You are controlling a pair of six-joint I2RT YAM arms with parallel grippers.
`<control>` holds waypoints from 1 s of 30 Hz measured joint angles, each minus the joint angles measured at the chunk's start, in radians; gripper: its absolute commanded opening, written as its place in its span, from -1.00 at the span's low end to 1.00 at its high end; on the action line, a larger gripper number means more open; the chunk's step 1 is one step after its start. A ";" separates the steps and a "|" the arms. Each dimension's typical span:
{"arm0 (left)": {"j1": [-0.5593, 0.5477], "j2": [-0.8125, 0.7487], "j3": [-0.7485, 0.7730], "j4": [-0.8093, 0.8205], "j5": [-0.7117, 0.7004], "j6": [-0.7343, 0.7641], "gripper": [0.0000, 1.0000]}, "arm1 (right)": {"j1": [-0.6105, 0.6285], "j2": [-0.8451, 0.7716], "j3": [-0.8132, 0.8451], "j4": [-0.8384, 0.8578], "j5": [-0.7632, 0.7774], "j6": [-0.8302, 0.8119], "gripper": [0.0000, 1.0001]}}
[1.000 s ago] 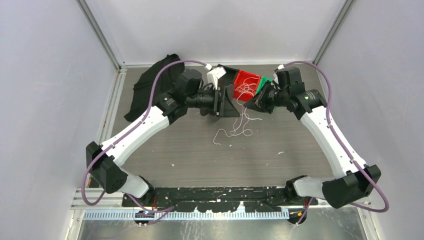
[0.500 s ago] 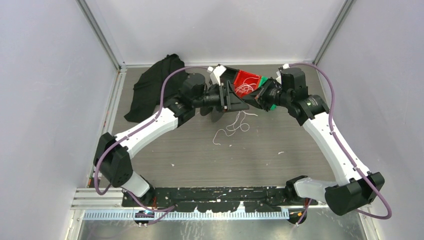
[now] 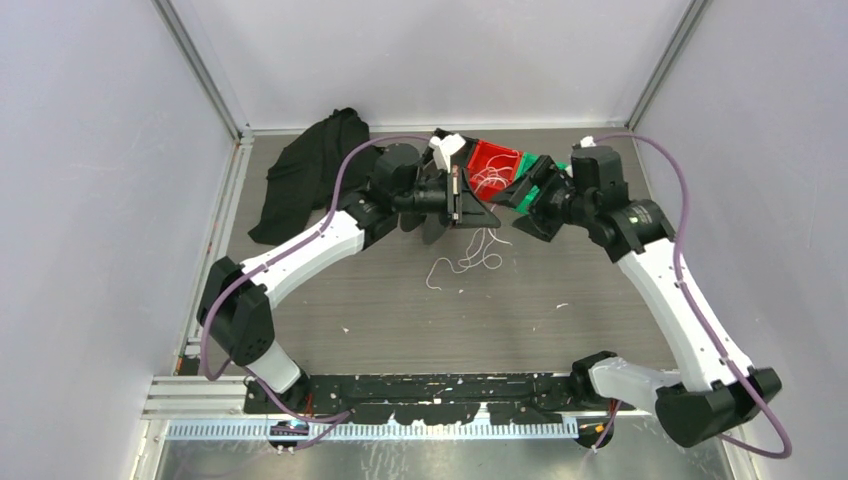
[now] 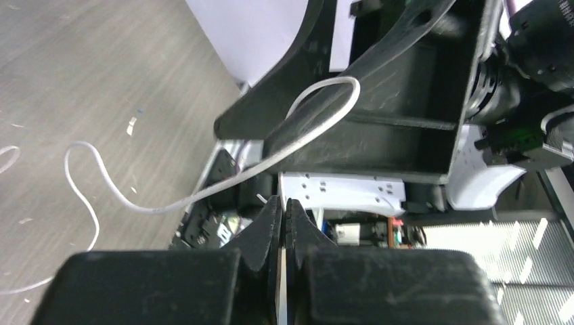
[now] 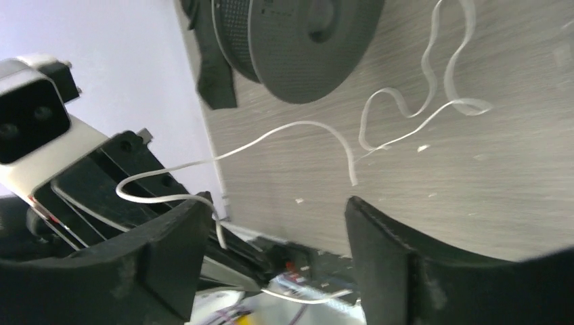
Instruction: Wrap the cables
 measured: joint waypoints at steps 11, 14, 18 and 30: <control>-0.001 0.036 0.045 0.447 0.329 -0.462 -0.99 | -0.018 -0.272 0.183 -0.055 0.259 -0.365 0.67; -0.001 0.119 0.107 0.776 0.382 -0.728 -0.99 | -0.019 -0.416 0.027 0.087 0.255 -0.449 0.65; 0.000 0.192 0.166 1.027 0.426 -0.915 -0.99 | -0.019 -0.518 -0.193 0.246 0.155 -0.507 0.65; 0.000 0.201 0.227 1.170 0.457 -1.048 -0.99 | -0.018 -0.274 -0.401 0.661 -0.151 -0.472 0.58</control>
